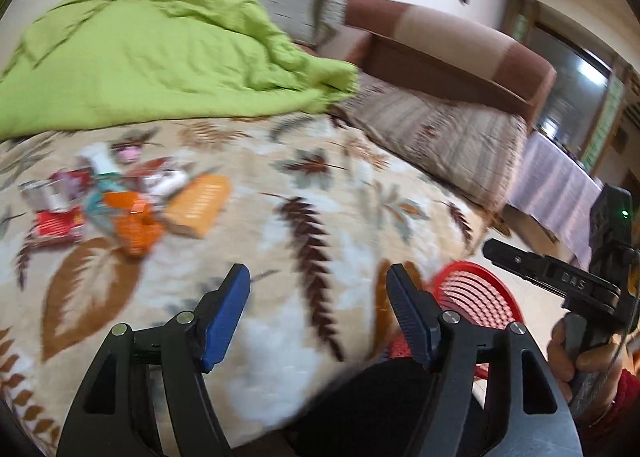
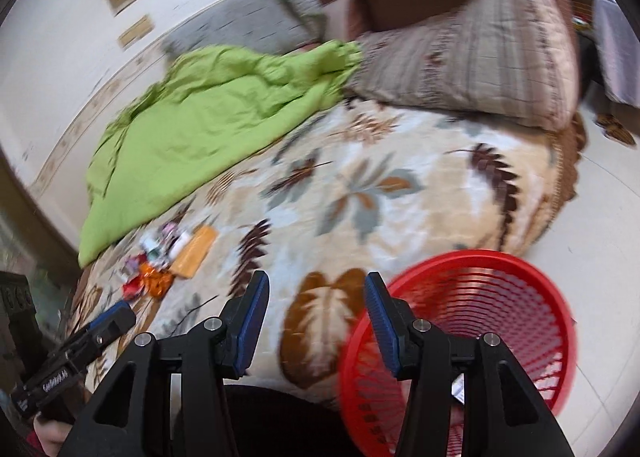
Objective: Collect trash
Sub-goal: 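Carry the bag and white box over the red basket and open both tools, then grasp the orange snack wrapper with the right tool while the left tool grasps the red wrapper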
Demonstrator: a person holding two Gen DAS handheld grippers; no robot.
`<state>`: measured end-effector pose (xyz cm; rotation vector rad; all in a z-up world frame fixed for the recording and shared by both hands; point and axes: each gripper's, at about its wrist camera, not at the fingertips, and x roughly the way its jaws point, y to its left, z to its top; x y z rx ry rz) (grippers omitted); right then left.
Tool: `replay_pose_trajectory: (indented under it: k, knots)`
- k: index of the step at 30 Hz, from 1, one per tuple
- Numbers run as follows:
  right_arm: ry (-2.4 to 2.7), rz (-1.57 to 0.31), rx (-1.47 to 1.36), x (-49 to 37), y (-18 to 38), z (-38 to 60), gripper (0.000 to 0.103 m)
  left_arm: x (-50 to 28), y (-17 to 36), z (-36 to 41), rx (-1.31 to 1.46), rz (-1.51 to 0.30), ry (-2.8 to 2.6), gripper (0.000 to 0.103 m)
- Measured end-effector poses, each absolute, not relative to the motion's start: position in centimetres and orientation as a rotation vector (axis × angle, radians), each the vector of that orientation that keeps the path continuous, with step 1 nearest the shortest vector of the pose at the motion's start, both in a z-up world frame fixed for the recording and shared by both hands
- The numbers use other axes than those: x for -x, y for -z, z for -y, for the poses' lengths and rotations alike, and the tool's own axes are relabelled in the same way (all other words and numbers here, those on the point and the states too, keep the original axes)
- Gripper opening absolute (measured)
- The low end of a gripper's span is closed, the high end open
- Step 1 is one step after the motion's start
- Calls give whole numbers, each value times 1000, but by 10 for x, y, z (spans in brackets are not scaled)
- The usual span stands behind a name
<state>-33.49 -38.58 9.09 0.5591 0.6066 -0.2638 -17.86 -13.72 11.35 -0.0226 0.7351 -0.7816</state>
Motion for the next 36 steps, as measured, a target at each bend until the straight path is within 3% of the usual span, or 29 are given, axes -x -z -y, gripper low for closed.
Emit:
replay_pose_trajectory:
  k: [16,28,29,30,31,36]
  knots:
    - [-119,-718,-331,195,-98,239,68,96,-82,-25,226,-745,383,72]
    - [-128,-812,-190,57,-50,156,70,49,-55,-70,387,-821,304,73]
    - [-120,-829,-164,51,-43,154,66,42,-51,-70,425,-836,308,73]
    - [-114,-840,-165,48,-38,155,48,37,-48,-70,454,-848,313,73]
    - [-120,-854,-183,43,-34,156,36,33,-45,-69,478,-861,313,73]
    - [-138,-808,-179,46,-39,163,29,10,-32,-63,580,-899,289,73]
